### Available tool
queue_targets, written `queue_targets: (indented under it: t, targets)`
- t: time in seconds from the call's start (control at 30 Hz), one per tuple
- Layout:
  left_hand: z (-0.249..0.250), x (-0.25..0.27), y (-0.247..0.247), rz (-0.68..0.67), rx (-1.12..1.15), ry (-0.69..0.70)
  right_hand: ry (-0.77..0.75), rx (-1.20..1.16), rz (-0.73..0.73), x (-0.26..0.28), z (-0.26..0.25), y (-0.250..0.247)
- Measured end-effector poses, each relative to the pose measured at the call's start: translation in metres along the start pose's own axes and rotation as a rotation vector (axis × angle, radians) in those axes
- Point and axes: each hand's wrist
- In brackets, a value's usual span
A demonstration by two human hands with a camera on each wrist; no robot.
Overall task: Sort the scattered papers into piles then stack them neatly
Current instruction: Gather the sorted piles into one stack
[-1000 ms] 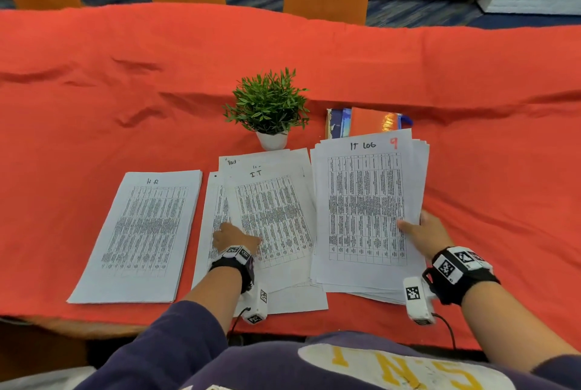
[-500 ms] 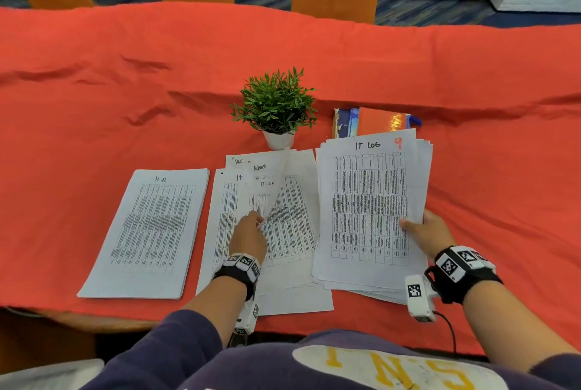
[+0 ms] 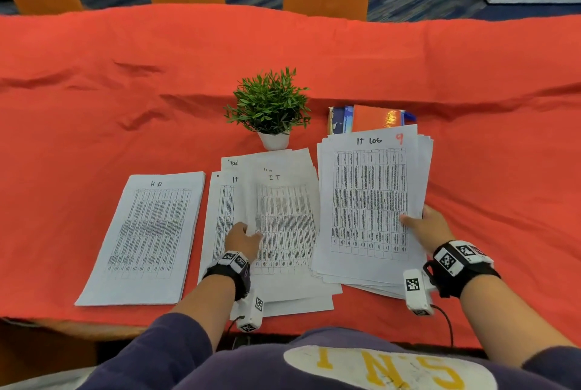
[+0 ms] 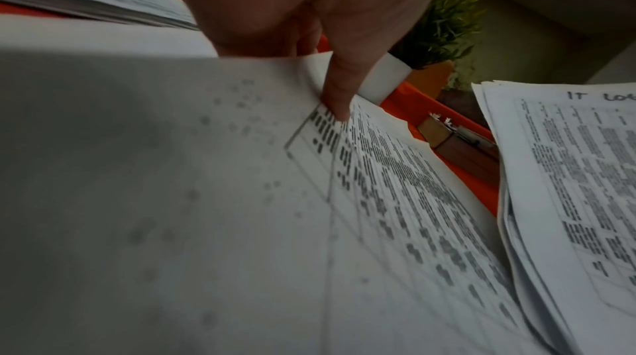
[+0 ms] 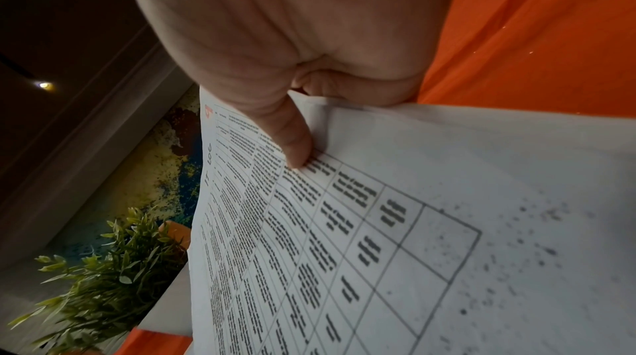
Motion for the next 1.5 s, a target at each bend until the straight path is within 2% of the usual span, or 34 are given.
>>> queue_targets:
  t: [0.17,0.33,0.47,0.63,0.8,0.87,0.93,1.03,1.27,1.4,1.5]
  targets:
    - [-0.011,0.001,-0.004,-0.034,-0.088,0.059,-0.004,-0.013,0.001,0.000,0.001,0.001]
    - [-0.013,0.008,-0.001,0.063,-0.355,-0.010,-0.010,-0.030,-0.003,-0.001,0.001,0.005]
    - [-0.010,0.008,0.002,0.054,-0.293,-0.023,-0.008,-0.038,-0.002,-0.002,0.002,0.007]
    - [-0.006,0.012,0.005,0.122,-0.268,0.049,0.001,-0.028,-0.005,-0.002,0.003,0.008]
    - [-0.002,0.018,0.006,0.115,-0.323,0.145,0.004,-0.030,0.016,0.002,0.004,0.008]
    - [0.003,0.021,0.005,0.086,-0.275,0.158,0.008,-0.036,0.018,0.003,0.004,0.007]
    - [0.008,0.023,0.001,0.078,-0.136,0.174,0.011,-0.077,0.024,0.003,0.003,0.004]
    - [0.015,0.026,-0.009,0.083,0.017,0.210,-0.002,-0.209,0.022,0.003,-0.002,-0.003]
    - [0.037,0.038,-0.028,0.149,0.126,0.335,-0.111,-0.444,-0.046,0.004,-0.027,-0.012]
    - [0.054,0.054,-0.044,0.213,0.167,0.384,-0.105,-0.365,0.076,-0.002,-0.028,-0.023]
    - [0.067,0.069,-0.062,0.265,0.129,0.474,-0.077,-0.270,0.161,-0.004,-0.022,-0.037]
Point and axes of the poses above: each hand's wrist, its own x-axis away from the middle knuckle, its own y-axis out of the palm, z = x × y, and after that the axes turned 15 degrees about -z, right-handed
